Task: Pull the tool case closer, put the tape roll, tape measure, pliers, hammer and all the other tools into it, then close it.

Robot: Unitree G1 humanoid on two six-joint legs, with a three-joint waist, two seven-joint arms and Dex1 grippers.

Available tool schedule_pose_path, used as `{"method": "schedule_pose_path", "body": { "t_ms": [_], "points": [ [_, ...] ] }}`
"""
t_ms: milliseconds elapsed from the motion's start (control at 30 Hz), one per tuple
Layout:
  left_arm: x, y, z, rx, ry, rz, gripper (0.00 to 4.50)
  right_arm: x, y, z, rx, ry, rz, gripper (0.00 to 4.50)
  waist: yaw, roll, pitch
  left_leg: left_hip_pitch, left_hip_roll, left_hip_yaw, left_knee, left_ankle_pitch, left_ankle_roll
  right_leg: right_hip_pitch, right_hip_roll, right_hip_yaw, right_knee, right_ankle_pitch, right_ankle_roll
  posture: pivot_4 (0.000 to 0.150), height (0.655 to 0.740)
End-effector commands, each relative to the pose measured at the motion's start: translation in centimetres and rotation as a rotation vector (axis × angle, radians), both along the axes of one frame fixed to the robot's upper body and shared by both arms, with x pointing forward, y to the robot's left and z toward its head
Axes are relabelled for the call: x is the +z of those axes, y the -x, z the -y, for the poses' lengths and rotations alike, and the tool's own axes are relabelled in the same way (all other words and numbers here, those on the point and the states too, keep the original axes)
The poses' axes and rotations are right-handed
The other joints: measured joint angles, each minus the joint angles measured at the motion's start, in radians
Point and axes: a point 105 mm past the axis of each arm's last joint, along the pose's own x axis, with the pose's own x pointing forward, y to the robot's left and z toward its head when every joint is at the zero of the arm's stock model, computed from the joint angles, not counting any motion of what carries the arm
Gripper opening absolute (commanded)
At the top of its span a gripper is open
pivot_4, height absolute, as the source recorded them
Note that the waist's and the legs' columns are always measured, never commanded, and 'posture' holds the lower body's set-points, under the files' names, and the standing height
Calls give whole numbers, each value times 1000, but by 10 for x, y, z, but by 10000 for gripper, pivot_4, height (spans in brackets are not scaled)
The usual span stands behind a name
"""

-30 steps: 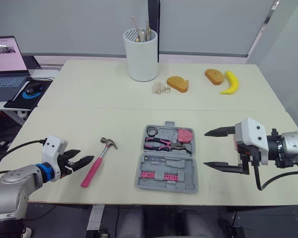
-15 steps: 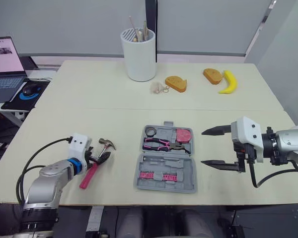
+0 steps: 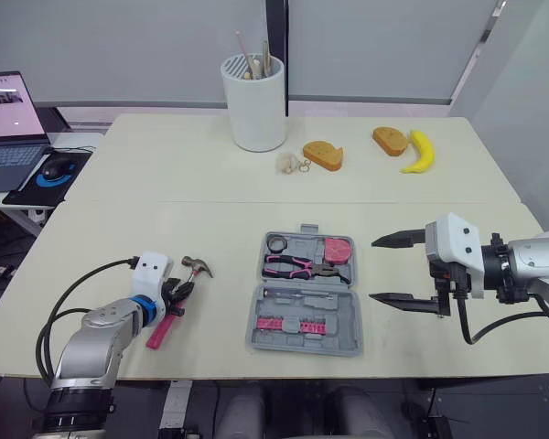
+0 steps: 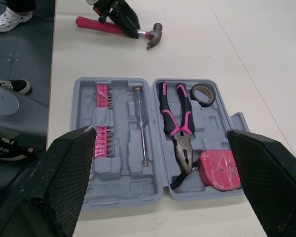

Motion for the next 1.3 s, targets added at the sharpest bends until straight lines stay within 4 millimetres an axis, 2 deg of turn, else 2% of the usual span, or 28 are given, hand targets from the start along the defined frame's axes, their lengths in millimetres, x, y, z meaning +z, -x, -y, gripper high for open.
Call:
{"method": "schedule_pose_path", "body": {
  "t_ms": [33, 100, 233, 400, 500, 600, 867, 1067, 1300],
  "points": [
    [-16, 13, 1, -12, 25, -83, 4846, 7, 2, -4, 18, -3, 44, 45000, 0, 1, -1, 0, 0, 0, 0, 0, 0, 0, 0, 0, 0, 0, 0, 1500, 7400],
    [-14, 13, 0, -13, 25, -75, 1394, 7, 1, -4, 17, -4, 46, 45000, 0, 2, -1, 1, 0, 0, 0, 0, 0, 1, 0, 0, 0, 0, 0, 1500, 7400],
    [-3, 7, -4, 1, 45, -10, 1069, 7, 1, -4, 15, -7, 50, 45000, -1, 2, -1, 1, 0, 1, 0, 0, 0, 1, 0, 0, 0, 0, 0, 1500, 7400],
    [24, -2, -3, -27, 71, 115, 1063, 8, 2, -3, 5, -9, 51, 45000, 0, 1, -1, 0, 0, 0, 0, 0, 0, 0, 0, 0, 0, 0, 0, 1500, 7400],
    [62, -10, 5, -138, 84, 252, 995, 7, 4, 0, -13, -11, 50, 45000, 1, -1, 0, -1, 0, 0, 0, 0, 0, 0, 0, 0, 0, 0, 0, 1500, 7400],
    [78, -8, 23, -312, 48, 283, 992, 6, 5, 3, -26, -11, 50, 45000, 1, -2, 1, -2, 0, -1, 0, 0, 0, -1, 0, -1, -1, 0, 0, 1500, 7400],
    [91, 6, 90, -817, -46, 311, 983, 5, 9, 17, -84, 19, 42, 45000, 3, -2, 1, -2, -1, 0, 0, 0, 0, -1, -1, 0, -1, 0, 0, 1500, 7400],
    [81, 19, 140, -1134, -93, 245, 982, 1, 18, 29, -135, 51, 14, 45000, 3, -2, 1, -2, -1, 0, 0, 0, 0, 0, 1, 0, -1, 0, 0, 1500, 7400],
    [74, 17, 185, -1322, -182, 228, 980, -2, 27, 40, -181, 80, -14, 45000, -1, -3, 1, -1, -1, 0, 1, 0, 0, 0, 2, -1, 0, 0, 0, 1500, 7400]
  ]
}}
